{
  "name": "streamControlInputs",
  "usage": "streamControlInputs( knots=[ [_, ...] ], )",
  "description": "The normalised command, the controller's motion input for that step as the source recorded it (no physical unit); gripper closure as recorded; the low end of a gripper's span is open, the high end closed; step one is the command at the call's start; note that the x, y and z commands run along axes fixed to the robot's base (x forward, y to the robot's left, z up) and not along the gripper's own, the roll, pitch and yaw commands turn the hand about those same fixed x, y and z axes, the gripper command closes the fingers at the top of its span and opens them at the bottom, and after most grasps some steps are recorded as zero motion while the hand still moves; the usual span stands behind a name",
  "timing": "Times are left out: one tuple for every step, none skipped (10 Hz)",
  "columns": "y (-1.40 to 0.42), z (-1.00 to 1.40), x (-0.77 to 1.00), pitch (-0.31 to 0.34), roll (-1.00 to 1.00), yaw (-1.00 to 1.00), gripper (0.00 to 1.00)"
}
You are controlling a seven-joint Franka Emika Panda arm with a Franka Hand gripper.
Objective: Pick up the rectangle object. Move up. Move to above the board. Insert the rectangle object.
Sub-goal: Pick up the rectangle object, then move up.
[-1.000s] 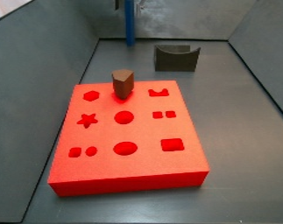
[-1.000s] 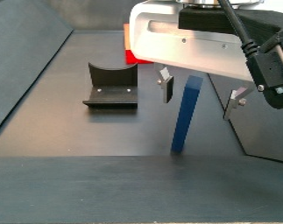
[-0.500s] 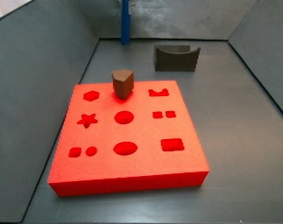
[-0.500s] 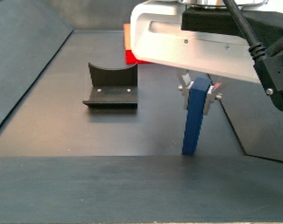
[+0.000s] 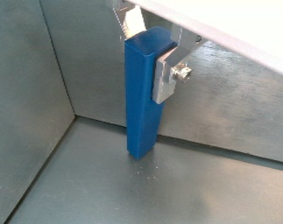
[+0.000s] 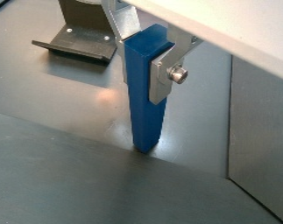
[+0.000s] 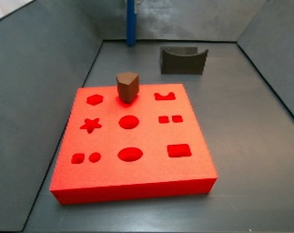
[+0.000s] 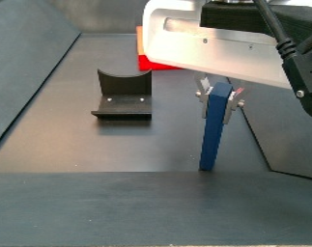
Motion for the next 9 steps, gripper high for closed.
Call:
streamControlInputs(
  knots=[
    [0.0, 0.0, 0.0, 0.0, 0.0, 0.0, 1.0],
    [0.0, 0.0, 0.0, 0.0, 0.0, 0.0, 1.0],
    [0.0, 0.0, 0.0, 0.0, 0.0, 0.0, 1.0],
    [0.0, 0.0, 0.0, 0.0, 0.0, 0.0, 1.0],
    [0.0, 0.0, 0.0, 0.0, 0.0, 0.0, 1.0],
    [0.0, 0.83, 0.0, 0.0, 0.0, 0.0, 1.0],
    [-0.08, 0.84, 0.05, -0.005, -0.01, -0.01, 1.0],
    [-0.07, 0.73, 0.02, 0.035, 0.0, -0.01, 1.0],
    [-0.04, 0.53, 0.0, 0.071, 0.03, -0.01, 1.0]
  ],
)
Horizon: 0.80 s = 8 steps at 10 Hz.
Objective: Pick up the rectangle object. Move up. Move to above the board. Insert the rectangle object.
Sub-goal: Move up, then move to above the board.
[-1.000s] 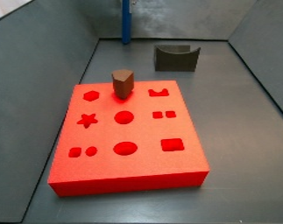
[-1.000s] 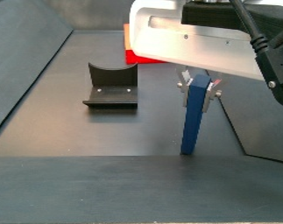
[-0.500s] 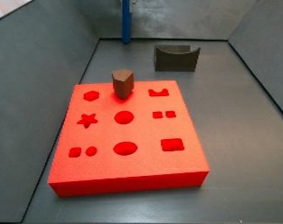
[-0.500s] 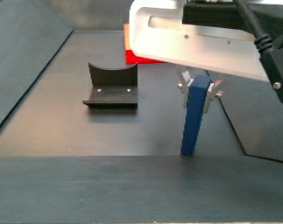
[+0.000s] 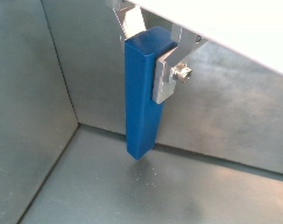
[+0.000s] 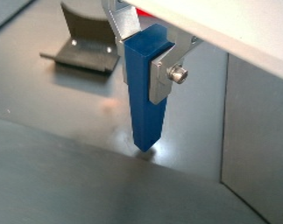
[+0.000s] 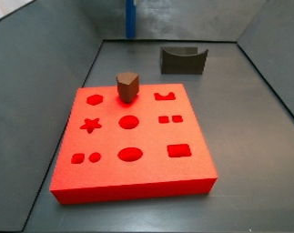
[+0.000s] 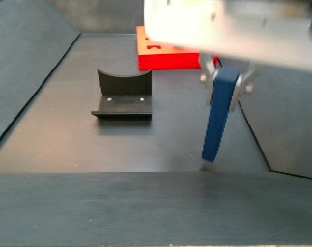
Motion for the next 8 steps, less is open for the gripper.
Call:
streamControlInputs(
  knots=[
    [-0.02, 0.37, 0.0, 0.088, 0.05, 0.0, 1.0],
    [-0.01, 0.17, 0.01, 0.102, 0.06, 0.01, 1.0],
    [-0.08, 1.0, 0.41, -0.112, 0.03, 0.04, 1.0],
    [-0.08, 1.0, 0.41, -0.088, 0.02, 0.04, 1.0],
    [-0.08, 1.0, 0.37, -0.044, 0.01, 0.04, 1.0],
    [-0.06, 1.0, 0.3, 0.006, 0.0, 0.02, 1.0],
    [-0.06, 1.0, 0.26, 0.031, 0.0, 0.02, 1.0],
    [-0.05, 1.0, 0.23, 0.057, 0.01, 0.02, 1.0]
  ],
)
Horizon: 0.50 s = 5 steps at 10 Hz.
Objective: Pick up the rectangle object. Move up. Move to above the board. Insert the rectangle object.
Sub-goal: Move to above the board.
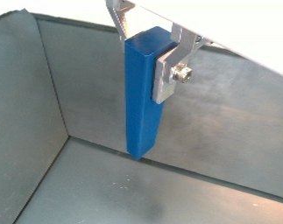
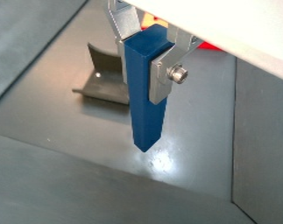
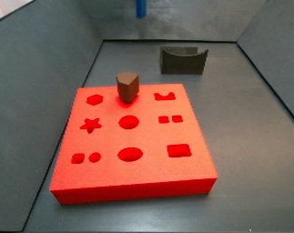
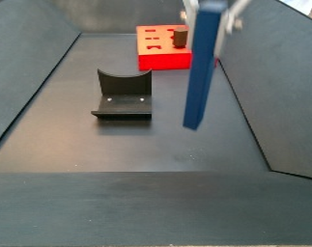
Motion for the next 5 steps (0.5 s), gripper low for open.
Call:
streamControlInputs(
  knots=[
    [-0.03, 0.84, 0.16, 0.077, 0.01, 0.02, 1.0],
    [-0.02, 0.63, 0.08, 0.087, 0.03, 0.02, 1.0],
    [-0.02, 0.47, 0.05, 0.087, 0.04, 0.02, 1.0],
    [-0.01, 0.27, 0.02, 0.084, 0.05, 0.02, 1.0],
    [-1.0, 0.14, -0.01, 0.209, -0.07, 1.0, 1.0]
  ],
)
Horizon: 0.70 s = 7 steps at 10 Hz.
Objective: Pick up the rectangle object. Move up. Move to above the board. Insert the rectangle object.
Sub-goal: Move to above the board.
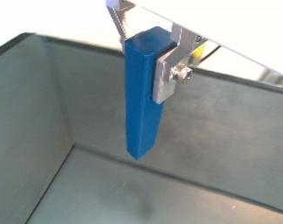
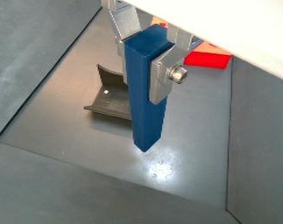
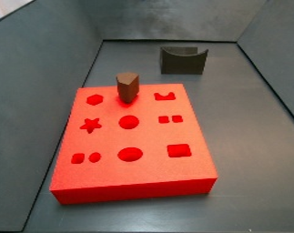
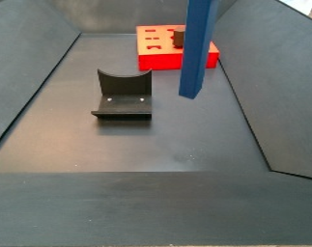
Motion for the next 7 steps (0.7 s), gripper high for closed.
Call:
streamControlInputs(
  knots=[
    [-1.0, 0.13, 0.0, 0.203, -0.07, 1.0, 1.0],
    [-1.0, 0.13, -0.01, 0.18, -0.05, 1.0, 1.0],
    [-1.0, 0.14, -0.01, 0.153, -0.06, 1.0, 1.0],
    [-1.0, 0.13, -0.01, 0.116, -0.03, 0.86, 1.0],
    [-1.0, 0.14, -0.01, 0.055, -0.01, 0.52, 1.0],
    [-1.0, 0.14, -0.01, 0.021, 0.01, 0.3, 1.0],
    [-1.0, 0.14, -0.01, 0.0, 0.02, 0.17, 1.0]
  ],
)
